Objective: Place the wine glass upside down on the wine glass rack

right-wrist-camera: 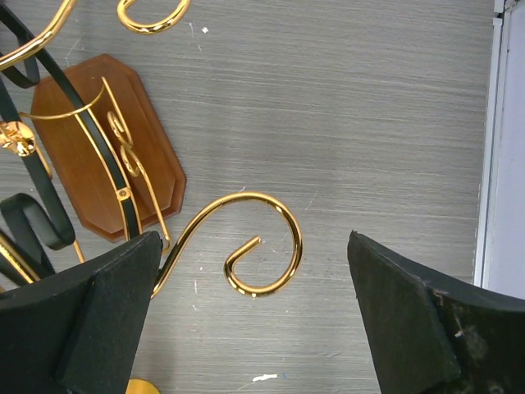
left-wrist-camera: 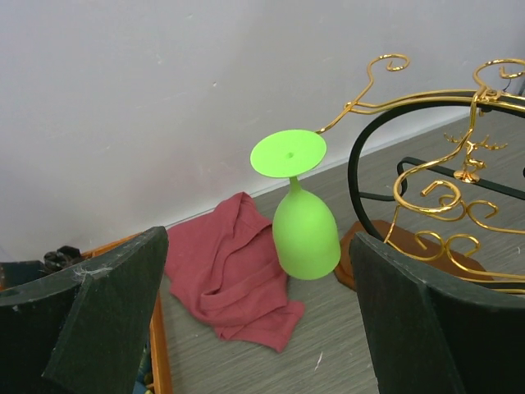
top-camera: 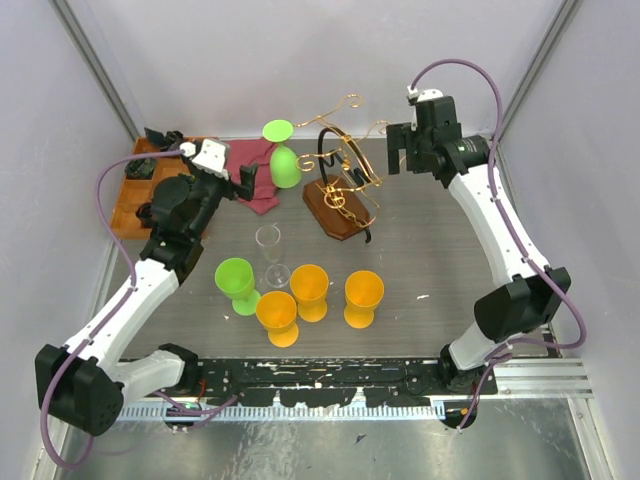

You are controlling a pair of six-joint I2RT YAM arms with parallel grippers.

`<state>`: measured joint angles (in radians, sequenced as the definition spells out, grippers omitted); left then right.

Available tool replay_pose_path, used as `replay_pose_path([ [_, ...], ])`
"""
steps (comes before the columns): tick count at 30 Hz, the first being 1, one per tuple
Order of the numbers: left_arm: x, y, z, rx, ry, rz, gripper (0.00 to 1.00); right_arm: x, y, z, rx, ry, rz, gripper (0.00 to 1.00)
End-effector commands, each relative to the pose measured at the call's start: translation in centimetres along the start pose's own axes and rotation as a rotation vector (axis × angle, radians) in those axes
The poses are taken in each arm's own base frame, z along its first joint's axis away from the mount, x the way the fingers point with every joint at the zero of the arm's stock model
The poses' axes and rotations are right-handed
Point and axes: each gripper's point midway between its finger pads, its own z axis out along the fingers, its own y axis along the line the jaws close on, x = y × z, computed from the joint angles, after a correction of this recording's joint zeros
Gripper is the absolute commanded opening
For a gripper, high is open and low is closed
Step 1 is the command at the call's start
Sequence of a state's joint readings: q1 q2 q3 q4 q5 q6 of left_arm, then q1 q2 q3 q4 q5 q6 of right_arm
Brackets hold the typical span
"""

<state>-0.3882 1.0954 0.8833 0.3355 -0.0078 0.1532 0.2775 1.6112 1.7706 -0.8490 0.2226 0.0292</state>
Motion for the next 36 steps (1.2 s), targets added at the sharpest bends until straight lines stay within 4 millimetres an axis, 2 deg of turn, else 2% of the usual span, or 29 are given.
replay_pose_path([
  [1, -1.5, -0.6, 0.7, 0.042, -0.038, 0.011, 0.98, 0.7, -1.0, -2.8, 0.014, -0.005, 0.029, 1.00],
  [10, -1.7, -1.0, 1.4, 0.067, -0.044, 0.021, 0.98, 3.7, -1.2, -3.4, 0.015, 0.059, 0.025, 1.00],
  [12, -1.7, -1.1, 1.3, 0.072, -0.045, 0.021, 0.98, 4.1, -0.4, -3.5, -0.028, 0.072, 0.033, 1.00],
  [17, -2.1, -1.3, 1.1, 0.086, -0.050, 0.023, 0.98, 4.2, -0.3, -4.6, -0.041, 0.068, 0.049, 1.00],
  [23, -1.8, -1.2, 0.8, 0.088, -0.016, 0.016, 0.98, 3.0, -0.5, -6.1, -0.047, 0.037, 0.054, 1.00],
  [31, -1.7, -0.6, 0.4, 0.051, -0.011, 0.009, 0.98, 5.9, -0.2, -6.0, -0.068, 0.129, 0.035, 1.00],
  [33, -1.8, -0.6, 0.3, 0.047, -0.011, -0.003, 0.98, 5.2, -0.6, -6.2, -0.049, 0.092, 0.037, 1.00],
  [36, -2.0, -0.7, 0.0, 0.052, -0.008, -0.023, 0.98, 2.5, -2.1, -7.1, 0.021, -0.012, 0.027, 1.00],
])
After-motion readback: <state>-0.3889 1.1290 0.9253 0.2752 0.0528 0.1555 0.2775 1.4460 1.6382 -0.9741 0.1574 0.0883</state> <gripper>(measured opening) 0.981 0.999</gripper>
